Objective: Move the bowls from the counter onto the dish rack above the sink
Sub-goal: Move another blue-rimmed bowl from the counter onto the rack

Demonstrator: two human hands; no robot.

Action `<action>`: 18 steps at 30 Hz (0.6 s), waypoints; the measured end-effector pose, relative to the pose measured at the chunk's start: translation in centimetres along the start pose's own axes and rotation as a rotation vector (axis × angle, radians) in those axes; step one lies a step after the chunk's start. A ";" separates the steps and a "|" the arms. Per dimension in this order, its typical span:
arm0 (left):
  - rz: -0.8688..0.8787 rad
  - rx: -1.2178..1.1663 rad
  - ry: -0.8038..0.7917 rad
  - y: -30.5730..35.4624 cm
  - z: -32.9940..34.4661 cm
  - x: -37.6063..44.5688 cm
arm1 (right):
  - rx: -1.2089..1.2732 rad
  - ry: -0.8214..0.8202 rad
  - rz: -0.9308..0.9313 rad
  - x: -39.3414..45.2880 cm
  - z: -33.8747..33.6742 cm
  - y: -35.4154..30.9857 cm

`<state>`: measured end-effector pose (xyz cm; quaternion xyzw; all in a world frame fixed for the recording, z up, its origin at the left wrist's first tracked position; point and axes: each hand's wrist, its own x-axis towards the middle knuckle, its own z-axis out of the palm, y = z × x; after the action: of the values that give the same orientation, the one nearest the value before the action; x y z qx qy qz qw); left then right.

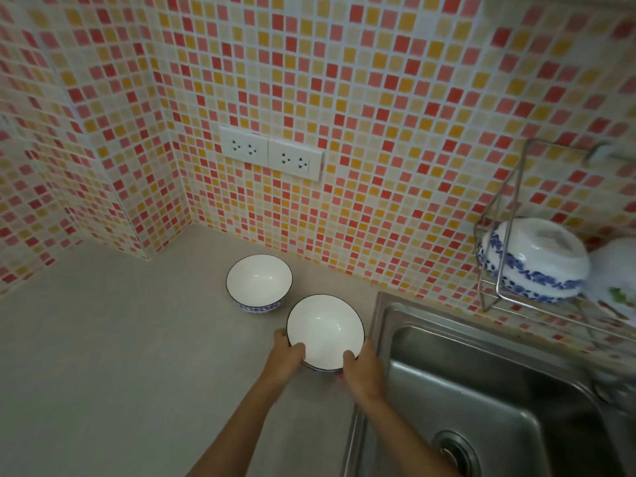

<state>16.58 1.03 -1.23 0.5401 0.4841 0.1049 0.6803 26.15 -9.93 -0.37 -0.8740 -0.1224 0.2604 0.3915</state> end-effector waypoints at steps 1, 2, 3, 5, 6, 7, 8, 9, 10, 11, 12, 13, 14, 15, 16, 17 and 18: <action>-0.009 -0.080 -0.009 0.3 0.4 -0.7 | 0.004 0.007 -0.029 -0.4 -0.8 0.1; -0.012 -0.158 -0.017 0.8 0.9 -1.4 | 0.009 0.017 -0.051 -0.9 -1.7 0.0; -0.003 -0.223 -0.021 1.3 1.5 -2.2 | 0.023 0.027 -0.076 -1.3 -2.7 -0.1; 0.044 -0.319 -0.026 2.4 2.7 -3.6 | 0.070 0.047 -0.121 -2.3 -4.7 -0.4; 0.078 -0.353 -0.033 3.1 3.3 -4.3 | 0.105 0.050 -0.151 -2.9 -5.9 -0.7; 0.114 -0.380 -0.042 3.8 3.9 -5.1 | 0.145 0.048 -0.185 -3.5 -7.0 -0.9; 0.153 -0.396 -0.051 4.6 4.6 -5.9 | 0.181 0.040 -0.214 -4.1 -8.2 -1.1; 0.189 -0.412 -0.058 5.4 5.2 -6.8 | 0.218 0.029 -0.238 -4.6 -9.5 -1.3; 0.213 -0.426 -0.063 6.2 5.8 -7.8 | 0.244 0.021 -0.258 -5.2 -10.8 -1.5; 0.230 -0.440 -0.070 7.1 6.5 -8.7 | 0.263 0.022 -0.288 -5.6 -12.2 -1.6; 0.240 -0.450 -0.077 7.9 7.1 -9.6 | 0.267 0.037 -0.323 -6.0 -13.7 -1.7; 0.246 -0.456 -0.084 8.6 7.8 -10.5 | 0.260 0.060 -0.367 -6.5 -15.3 -1.9; 0.251 -0.454 -0.094 9.3 8.5 -11.3 | 0.238 0.108 -0.420 -6.8 -17.0 -1.9; 0.258 -0.448 -0.102 10.0 9.2 -12.1 | 0.200 0.176 -0.475 -7.3 -18.9 -1.9; 0.267 -0.443 -0.108 10.5 10.0 -12.8 | 0.152 0.256 -0.512 -7.5 -21.0 -1.9; 0.283 -0.437 -0.112 11.1 10.8 -13.7 | 0.117 0.334 -0.530 -7.7 -23.0 -1.8; 0.307 -0.428 -0.119 11.6 11.7 -14.4 | 0.099 0.405 -0.542 -7.6 -25.1 -1.4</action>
<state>22.68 -11.44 15.71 0.4562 0.3224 0.2750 0.7825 33.61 -27.79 17.38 -0.8236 -0.2571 -0.0261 0.5048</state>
